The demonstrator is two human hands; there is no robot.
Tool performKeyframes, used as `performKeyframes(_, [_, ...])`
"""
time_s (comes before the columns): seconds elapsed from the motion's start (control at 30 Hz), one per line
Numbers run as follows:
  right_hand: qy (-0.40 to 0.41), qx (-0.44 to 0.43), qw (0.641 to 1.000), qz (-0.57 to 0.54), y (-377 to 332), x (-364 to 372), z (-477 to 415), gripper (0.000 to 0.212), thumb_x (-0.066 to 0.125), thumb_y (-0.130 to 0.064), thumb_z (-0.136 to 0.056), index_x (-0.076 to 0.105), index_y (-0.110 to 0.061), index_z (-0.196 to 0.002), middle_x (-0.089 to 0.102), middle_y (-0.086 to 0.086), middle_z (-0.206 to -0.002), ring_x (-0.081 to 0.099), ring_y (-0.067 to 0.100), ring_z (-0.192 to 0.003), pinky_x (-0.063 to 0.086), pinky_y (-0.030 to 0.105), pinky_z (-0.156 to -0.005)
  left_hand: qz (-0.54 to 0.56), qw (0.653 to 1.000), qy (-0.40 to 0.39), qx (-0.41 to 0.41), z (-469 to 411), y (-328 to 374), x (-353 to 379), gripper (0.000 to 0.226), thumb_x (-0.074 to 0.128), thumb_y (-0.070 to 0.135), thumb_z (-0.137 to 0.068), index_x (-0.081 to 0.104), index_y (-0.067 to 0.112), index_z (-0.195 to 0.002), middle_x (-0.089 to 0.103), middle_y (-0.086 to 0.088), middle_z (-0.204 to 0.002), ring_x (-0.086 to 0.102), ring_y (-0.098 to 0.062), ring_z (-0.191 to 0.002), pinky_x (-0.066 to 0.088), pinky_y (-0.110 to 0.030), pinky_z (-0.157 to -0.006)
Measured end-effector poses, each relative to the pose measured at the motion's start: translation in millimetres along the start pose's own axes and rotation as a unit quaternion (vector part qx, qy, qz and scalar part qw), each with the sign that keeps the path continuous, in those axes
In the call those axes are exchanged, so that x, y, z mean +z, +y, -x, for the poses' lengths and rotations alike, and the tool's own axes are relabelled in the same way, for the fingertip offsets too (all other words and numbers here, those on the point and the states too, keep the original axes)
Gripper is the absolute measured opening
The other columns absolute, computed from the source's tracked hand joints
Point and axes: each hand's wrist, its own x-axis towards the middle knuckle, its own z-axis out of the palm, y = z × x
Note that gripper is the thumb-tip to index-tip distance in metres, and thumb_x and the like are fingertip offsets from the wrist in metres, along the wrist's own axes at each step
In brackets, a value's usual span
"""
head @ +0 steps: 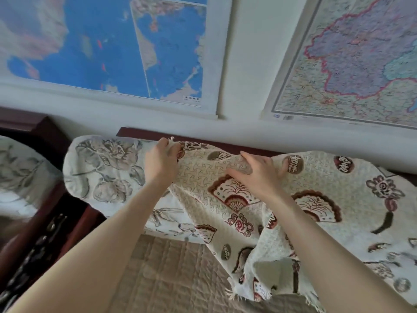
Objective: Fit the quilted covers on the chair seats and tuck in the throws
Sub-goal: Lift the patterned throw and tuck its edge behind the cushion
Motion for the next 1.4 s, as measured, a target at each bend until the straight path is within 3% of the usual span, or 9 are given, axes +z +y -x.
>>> performKeyframes(0.1, [0.0,-0.008,1.0,-0.022,-28,8,-7,0.08,0.038,-0.082,-0.079,0.034,-0.039,-0.146,0.041,-0.01,-0.148,0.023,0.013,-0.142,-0.012,0.059,-0.113,-0.012,1.0,0.02,-0.008,-14,-17,-24,0.032,0.054,0.029,-0.097,0.048,0.005,-0.078,0.052,-0.008,-0.069,0.049,-0.028,-0.069,0.044,-0.04,-0.063])
performKeyframes(0.33, [-0.001,-0.041,0.998,-0.036,-92,36,-21,0.088,0.037,-0.082,-0.079,0.029,-0.031,-0.15,0.03,-0.008,-0.155,0.023,0.018,-0.144,-0.005,0.057,-0.114,-0.063,0.996,0.067,-0.001,-41,-50,-79,0.028,0.05,0.029,-0.1,0.055,0.002,-0.093,0.056,-0.011,-0.082,0.056,-0.032,-0.085,0.031,-0.033,-0.066])
performKeyframes(0.53, [0.008,-0.04,0.999,-0.036,-124,49,-29,0.09,0.04,-0.081,-0.078,0.033,-0.024,-0.147,0.034,-0.007,-0.153,0.023,0.017,-0.142,0.001,0.054,-0.117,-0.16,0.982,0.096,-0.014,-57,-68,-106,0.037,0.043,0.033,-0.101,0.056,0.0,-0.112,0.046,-0.02,-0.121,0.046,-0.036,-0.109,0.033,-0.04,-0.08])
performKeyframes(0.63, [0.014,-0.034,0.999,-0.041,-131,51,-31,0.085,0.043,-0.08,-0.078,0.036,-0.028,-0.145,0.04,-0.008,-0.149,0.025,0.017,-0.141,0.002,0.054,-0.116,-0.202,0.975,0.096,-0.002,-63,-76,-107,0.037,0.041,0.037,-0.101,0.056,0.004,-0.109,0.038,-0.017,-0.129,0.031,-0.032,-0.122,0.025,-0.044,-0.1])
performKeyframes(0.77, [0.018,-0.039,0.998,-0.04,-136,53,-35,0.084,0.042,-0.081,-0.077,0.035,-0.032,-0.145,0.04,-0.009,-0.148,0.026,0.016,-0.14,0.003,0.053,-0.116,-0.187,0.978,0.086,-0.019,-72,-78,-109,0.038,0.039,0.035,-0.103,0.053,0.003,-0.116,0.044,-0.022,-0.127,0.038,-0.037,-0.119,0.027,-0.044,-0.098])
performKeyframes(1.0, [0.007,-0.08,0.995,-0.057,-174,63,-45,0.081,0.04,-0.08,-0.08,0.033,-0.035,-0.146,0.037,-0.011,-0.15,0.023,0.016,-0.14,0.002,0.053,-0.116,-0.03,0.985,0.138,-0.102,-95,-87,-131,0.026,0.041,0.023,-0.103,0.046,-0.002,-0.111,0.056,-0.029,-0.114,0.053,-0.044,-0.105,0.033,-0.039,-0.075])
performKeyframes(1.13, [0.013,-0.083,0.994,-0.063,-182,69,-50,0.077,0.041,-0.079,-0.081,0.035,-0.036,-0.145,0.039,-0.011,-0.148,0.025,0.016,-0.139,0.003,0.052,-0.115,0.06,0.978,0.145,-0.139,-102,-95,-134,0.026,0.048,0.027,-0.1,0.044,0.003,-0.094,0.055,-0.021,-0.097,0.055,-0.034,-0.095,0.031,-0.032,-0.068])
performKeyframes(1.27, [0.015,-0.081,0.995,-0.047,-178,71,-52,0.075,0.038,-0.076,-0.084,0.034,-0.035,-0.147,0.035,-0.011,-0.152,0.022,0.015,-0.141,0.002,0.05,-0.115,0.083,0.983,0.097,-0.13,-89,-101,-130,0.054,0.066,0.058,-0.079,0.041,0.012,-0.064,0.057,-0.019,-0.097,0.055,-0.035,-0.101,0.042,-0.045,-0.087])
performKeyframes(1.4, [0.007,-0.087,0.995,-0.048,-177,75,-58,0.073,0.035,-0.07,-0.089,0.025,-0.033,-0.152,0.014,-0.009,-0.161,0.0,0.016,-0.149,-0.011,0.05,-0.114,0.041,0.992,0.067,-0.097,-52,-110,-129,0.057,0.077,0.052,-0.072,0.037,0.012,-0.063,0.04,0.002,-0.11,0.03,-0.013,-0.105,0.019,-0.031,-0.095])
